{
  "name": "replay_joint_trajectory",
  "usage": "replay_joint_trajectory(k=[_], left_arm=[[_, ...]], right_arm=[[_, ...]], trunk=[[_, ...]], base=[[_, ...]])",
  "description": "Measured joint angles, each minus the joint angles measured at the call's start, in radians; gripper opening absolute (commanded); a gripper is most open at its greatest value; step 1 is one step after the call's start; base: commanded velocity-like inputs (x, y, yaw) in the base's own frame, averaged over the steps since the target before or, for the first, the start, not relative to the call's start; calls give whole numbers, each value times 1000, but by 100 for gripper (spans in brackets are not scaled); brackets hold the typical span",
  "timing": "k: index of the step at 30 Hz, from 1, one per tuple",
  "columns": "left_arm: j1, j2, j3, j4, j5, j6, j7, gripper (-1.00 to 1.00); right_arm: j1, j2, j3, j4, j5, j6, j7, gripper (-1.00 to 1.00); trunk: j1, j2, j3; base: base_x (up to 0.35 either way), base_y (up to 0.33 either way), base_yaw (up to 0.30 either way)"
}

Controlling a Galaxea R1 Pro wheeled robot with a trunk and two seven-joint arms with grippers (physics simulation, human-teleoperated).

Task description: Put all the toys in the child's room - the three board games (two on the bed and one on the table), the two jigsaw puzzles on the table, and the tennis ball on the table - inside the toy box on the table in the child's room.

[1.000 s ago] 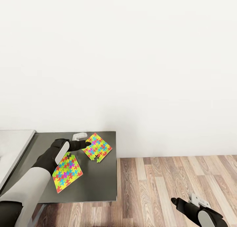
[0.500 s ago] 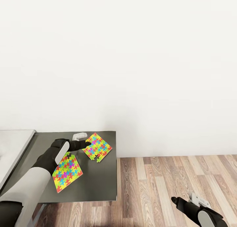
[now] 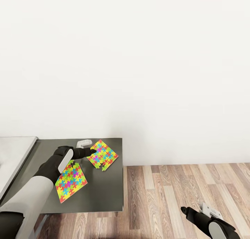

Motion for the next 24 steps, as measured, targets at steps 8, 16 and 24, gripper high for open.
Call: replay_joint_trajectory(k=[8, 16, 24], left_arm=[[0, -2, -1, 0, -3, 0, -66, 100], [0, -4, 1, 0, -4, 0, -103, 100], [0, -5, 4, 0, -2, 0, -106, 100]], right_arm=[[0, 0, 0, 0, 0, 0, 0, 100], [0, 0, 0, 0, 0, 0, 0, 100], [0, 0, 0, 0, 0, 0, 0, 100]], trunk=[[0, 0, 0], [0, 0, 0], [0, 0, 0]], base=[[0, 0, 0], [0, 0, 0], [0, 0, 0]])
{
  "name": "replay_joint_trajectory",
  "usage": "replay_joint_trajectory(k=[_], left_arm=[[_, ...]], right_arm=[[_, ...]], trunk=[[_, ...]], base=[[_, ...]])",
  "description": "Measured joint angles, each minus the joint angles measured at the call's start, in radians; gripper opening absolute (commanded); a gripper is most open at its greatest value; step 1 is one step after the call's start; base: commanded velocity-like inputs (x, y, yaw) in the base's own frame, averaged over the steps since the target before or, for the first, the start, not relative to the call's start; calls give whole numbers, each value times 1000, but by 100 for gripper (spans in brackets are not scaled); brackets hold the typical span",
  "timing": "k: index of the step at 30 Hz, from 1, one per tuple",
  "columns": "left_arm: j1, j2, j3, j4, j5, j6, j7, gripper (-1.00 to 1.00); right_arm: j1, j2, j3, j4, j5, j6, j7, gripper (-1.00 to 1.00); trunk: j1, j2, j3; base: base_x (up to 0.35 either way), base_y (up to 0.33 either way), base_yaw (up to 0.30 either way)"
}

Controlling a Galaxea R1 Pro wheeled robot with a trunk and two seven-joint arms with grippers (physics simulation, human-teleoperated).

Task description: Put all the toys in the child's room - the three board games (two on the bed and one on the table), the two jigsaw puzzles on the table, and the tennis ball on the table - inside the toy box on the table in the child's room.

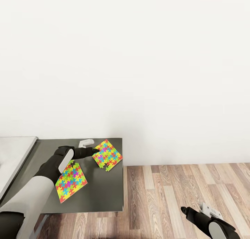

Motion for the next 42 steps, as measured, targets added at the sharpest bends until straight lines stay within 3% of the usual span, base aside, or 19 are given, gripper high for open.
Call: replay_joint_trajectory(k=[6, 14, 32, 42], left_arm=[[0, 0, 1, 0, 2, 1, -10, 100], [0, 0, 0, 0, -4, 1, -71, 100], [0, -2, 1, 0, 0, 2, -84, 100], [0, -3, 1, 0, -4, 2, -152, 100]], right_arm=[[0, 0, 0, 0, 0, 0, 0, 100], [0, 0, 0, 0, 0, 0, 0, 100], [0, 0, 0, 0, 0, 0, 0, 100], [0, 0, 0, 0, 0, 0, 0, 100]], trunk=[[0, 0, 0], [0, 0, 0], [0, 0, 0], [0, 0, 0]], base=[[0, 0, 0], [0, 0, 0], [0, 0, 0], [0, 0, 0]])
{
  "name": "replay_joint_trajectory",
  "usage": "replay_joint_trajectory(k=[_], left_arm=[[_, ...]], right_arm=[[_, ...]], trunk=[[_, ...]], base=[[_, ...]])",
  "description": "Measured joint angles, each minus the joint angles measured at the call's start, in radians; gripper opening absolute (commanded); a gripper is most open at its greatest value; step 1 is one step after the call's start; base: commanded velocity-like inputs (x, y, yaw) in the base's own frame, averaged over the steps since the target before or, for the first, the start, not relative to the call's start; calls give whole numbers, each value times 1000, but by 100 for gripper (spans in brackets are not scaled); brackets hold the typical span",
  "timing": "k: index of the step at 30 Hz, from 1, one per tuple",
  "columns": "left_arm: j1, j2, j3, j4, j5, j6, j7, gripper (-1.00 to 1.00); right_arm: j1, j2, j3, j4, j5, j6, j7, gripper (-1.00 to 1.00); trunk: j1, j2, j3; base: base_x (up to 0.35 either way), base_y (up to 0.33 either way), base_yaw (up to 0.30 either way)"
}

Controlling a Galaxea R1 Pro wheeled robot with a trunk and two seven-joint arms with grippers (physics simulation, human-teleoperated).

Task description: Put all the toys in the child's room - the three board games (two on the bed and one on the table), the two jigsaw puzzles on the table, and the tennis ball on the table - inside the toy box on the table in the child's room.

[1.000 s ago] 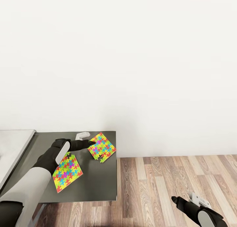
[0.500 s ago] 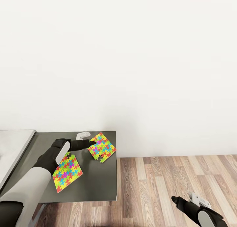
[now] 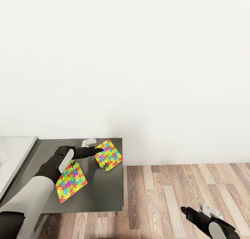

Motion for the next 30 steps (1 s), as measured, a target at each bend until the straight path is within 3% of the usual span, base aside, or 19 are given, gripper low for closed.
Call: replay_joint_trajectory(k=[30], left_arm=[[0, -11, -1, 0, 4, 6, -26, 100]], right_arm=[[0, 0, 0, 0, 0, 0, 0, 100]], trunk=[[0, 0, 0]], base=[[0, 0, 0]])
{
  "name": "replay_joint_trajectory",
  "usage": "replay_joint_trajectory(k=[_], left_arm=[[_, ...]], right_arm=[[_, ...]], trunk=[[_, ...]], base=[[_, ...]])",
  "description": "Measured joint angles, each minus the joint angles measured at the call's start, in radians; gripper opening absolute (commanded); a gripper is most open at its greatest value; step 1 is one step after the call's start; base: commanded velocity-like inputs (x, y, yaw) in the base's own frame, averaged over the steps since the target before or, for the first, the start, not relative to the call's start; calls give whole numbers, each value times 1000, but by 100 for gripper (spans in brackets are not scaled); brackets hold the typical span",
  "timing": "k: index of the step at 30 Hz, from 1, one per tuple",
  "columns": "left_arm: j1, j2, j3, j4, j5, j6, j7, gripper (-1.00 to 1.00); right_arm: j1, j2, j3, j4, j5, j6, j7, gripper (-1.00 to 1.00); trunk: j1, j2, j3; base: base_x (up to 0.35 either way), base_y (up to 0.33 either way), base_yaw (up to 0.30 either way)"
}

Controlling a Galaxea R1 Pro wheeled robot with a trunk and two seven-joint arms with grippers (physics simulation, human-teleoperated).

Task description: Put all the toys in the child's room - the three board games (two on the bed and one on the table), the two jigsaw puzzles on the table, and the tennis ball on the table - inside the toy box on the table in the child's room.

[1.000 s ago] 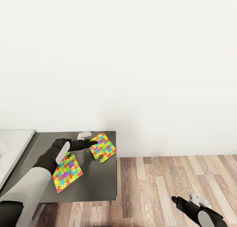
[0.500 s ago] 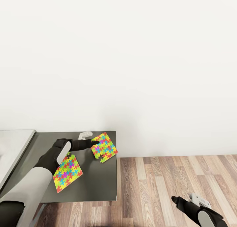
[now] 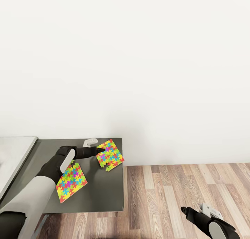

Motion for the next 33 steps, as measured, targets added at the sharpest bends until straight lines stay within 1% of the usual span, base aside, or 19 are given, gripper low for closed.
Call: replay_joint_trajectory(k=[4, 10, 33], left_arm=[[0, -4, 0, 0, 0, 0, 1, 100], [0, -25, 0, 0, -1, 0, 1, 100], [0, -28, 0, 0, -3, 0, -19, 100]], right_arm=[[0, 0, 0, 0, 0, 0, 0, 100], [0, 0, 0, 0, 0, 0, 0, 100], [0, -2, 0, 0, 0, 0, 0, 100]], trunk=[[0, 0, 0], [0, 0, 0], [0, 0, 0]], base=[[0, 0, 0], [0, 0, 0], [0, 0, 0]])
